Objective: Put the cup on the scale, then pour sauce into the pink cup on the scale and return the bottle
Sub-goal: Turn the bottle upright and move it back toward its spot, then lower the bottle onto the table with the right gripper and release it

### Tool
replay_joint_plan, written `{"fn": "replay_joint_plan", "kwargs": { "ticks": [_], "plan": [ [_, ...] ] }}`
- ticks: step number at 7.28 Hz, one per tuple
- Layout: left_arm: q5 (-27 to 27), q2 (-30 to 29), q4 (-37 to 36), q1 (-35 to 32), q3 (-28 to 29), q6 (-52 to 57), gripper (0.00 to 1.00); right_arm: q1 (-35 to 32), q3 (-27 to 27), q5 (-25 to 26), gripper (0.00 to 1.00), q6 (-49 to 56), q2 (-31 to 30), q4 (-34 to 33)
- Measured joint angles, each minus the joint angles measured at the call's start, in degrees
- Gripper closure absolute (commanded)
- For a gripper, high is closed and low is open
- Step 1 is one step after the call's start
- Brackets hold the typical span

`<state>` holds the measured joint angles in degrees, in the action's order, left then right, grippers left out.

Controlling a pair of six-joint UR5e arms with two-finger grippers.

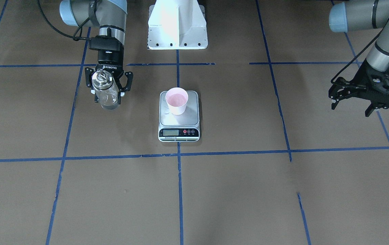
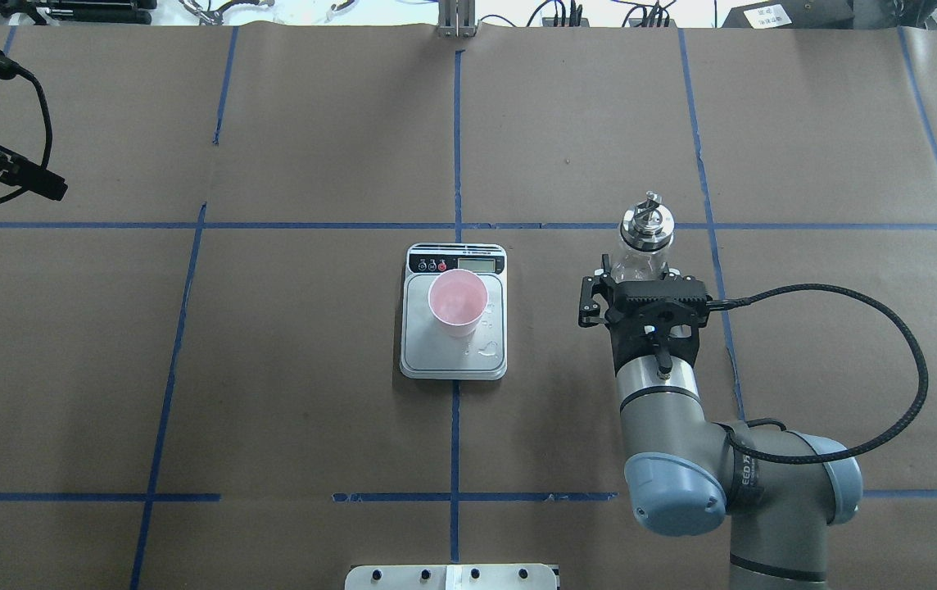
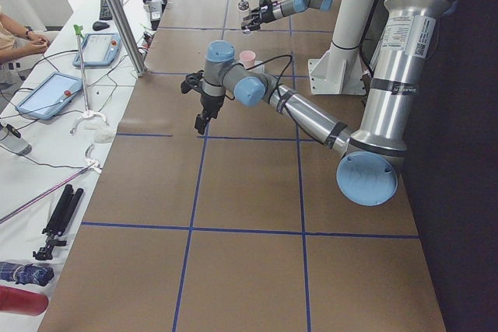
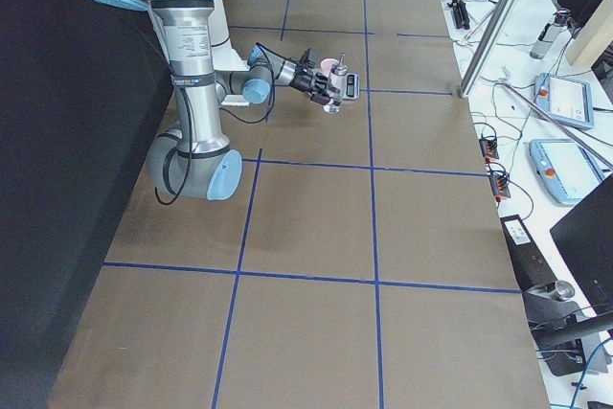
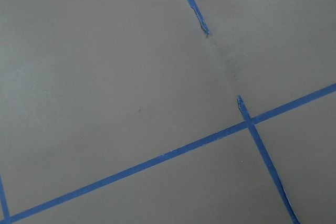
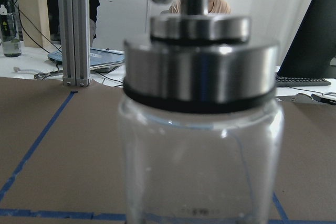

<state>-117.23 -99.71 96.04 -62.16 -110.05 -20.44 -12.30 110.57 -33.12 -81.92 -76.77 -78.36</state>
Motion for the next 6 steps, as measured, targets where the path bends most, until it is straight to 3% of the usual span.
{"fn": "replay_joint_plan", "kwargs": {
  "ticks": [3,6],
  "plan": [
    [-2.1,-0.1,0.2,-1.2,0.7,0.0,0.0,-2.6,-0.5,-1.0,1.0,-11.7,-3.9,0.0],
    [-2.2,-0.1,0.1,-1.3,0.5,-0.3,0.0,-3.0,-4.6,-1.4,1.0,-15.2,-5.4,2.1]
  ]
}}
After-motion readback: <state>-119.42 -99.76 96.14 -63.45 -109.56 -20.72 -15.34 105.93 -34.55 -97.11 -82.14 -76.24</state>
